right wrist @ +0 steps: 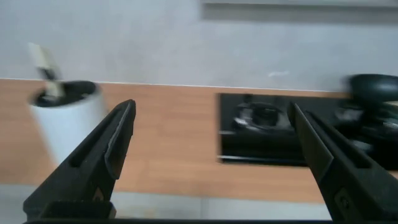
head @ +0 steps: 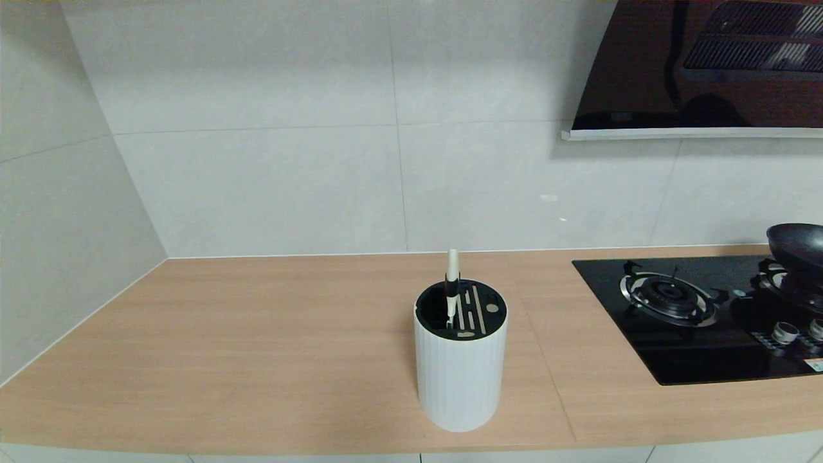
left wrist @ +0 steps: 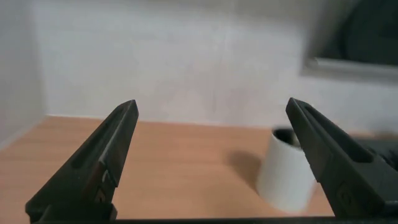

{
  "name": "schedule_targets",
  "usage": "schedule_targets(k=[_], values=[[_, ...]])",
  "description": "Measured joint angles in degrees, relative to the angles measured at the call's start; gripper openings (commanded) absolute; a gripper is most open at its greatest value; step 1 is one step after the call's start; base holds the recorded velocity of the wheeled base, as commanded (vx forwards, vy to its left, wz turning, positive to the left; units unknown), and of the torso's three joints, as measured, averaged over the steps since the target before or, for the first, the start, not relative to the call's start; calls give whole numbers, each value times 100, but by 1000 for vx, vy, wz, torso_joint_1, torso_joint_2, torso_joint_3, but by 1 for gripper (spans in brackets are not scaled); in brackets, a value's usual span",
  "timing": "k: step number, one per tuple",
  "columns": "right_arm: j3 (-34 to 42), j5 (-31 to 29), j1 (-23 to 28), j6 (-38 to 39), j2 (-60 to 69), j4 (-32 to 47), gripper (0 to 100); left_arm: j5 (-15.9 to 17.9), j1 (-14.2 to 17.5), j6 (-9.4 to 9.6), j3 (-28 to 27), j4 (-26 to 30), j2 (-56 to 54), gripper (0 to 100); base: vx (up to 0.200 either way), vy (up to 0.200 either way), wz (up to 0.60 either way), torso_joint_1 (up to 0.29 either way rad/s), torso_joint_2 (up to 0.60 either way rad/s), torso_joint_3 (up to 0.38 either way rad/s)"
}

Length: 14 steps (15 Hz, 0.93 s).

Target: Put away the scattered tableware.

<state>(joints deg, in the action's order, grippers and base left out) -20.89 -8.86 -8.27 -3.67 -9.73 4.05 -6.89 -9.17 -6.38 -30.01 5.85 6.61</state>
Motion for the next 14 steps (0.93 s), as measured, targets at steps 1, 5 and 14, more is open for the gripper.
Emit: schedule_targets(k=[1, 5, 14], values=[[87, 84, 295, -45, 207, -2, 100, 71, 291, 44, 13, 16, -94, 100, 0, 0, 0, 0, 0, 0], [583, 262, 786, -79, 833, 40, 100, -165, 855, 428, 811, 85, -564, 100, 0, 0, 0, 0, 0, 0], [2059, 986, 827, 116, 975, -427, 100, 727, 917, 744, 2985, -564, -670, 100, 0, 0, 0, 0, 0, 0]])
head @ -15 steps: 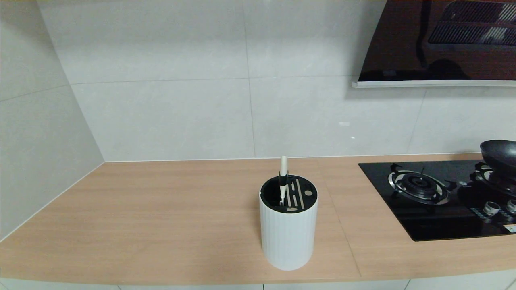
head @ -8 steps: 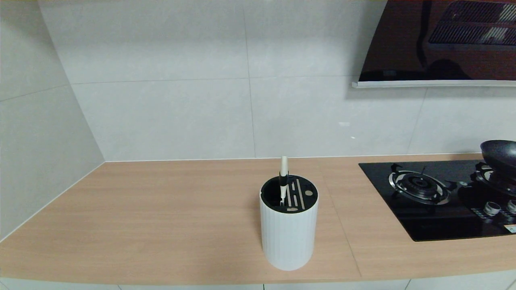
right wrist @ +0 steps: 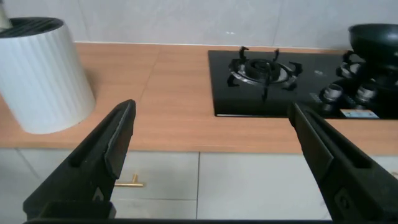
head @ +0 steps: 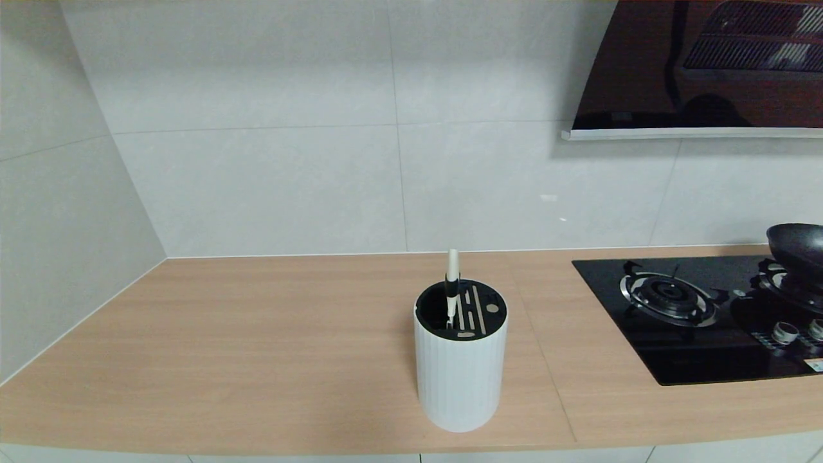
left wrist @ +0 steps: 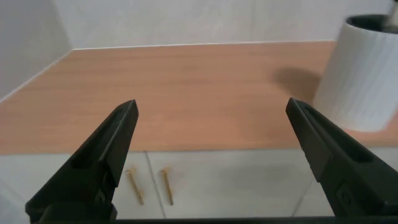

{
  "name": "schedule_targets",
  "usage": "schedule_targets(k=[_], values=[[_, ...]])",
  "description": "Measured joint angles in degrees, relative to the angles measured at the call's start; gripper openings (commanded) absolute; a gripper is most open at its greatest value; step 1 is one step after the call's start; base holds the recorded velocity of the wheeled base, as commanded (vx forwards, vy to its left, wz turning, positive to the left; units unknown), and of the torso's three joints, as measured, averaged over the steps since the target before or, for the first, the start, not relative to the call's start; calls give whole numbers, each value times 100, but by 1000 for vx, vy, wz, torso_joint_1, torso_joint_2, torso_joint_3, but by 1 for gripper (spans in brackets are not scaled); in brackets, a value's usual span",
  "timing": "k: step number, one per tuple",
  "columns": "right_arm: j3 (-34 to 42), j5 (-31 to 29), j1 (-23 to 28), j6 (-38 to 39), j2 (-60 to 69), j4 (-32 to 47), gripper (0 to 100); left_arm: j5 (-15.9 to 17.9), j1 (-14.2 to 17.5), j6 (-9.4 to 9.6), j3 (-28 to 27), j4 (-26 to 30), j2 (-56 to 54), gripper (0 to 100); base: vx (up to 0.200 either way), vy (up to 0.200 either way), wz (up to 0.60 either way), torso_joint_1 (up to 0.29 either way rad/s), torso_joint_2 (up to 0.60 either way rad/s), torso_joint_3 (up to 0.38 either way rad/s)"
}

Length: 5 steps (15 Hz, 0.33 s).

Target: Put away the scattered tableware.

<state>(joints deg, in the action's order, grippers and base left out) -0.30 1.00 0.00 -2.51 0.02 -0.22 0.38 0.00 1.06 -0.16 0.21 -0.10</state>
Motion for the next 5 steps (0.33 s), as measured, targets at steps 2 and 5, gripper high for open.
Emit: schedule_targets(k=[2, 5], values=[[17, 20, -10, 22, -2, 1, 100, 0, 0, -49, 11, -11, -1, 100, 0, 0, 0, 0, 0, 0], [20, 48, -16, 33, 0, 11, 100, 0, 0, -55, 16, -18, -1, 100, 0, 0, 0, 0, 0, 0]])
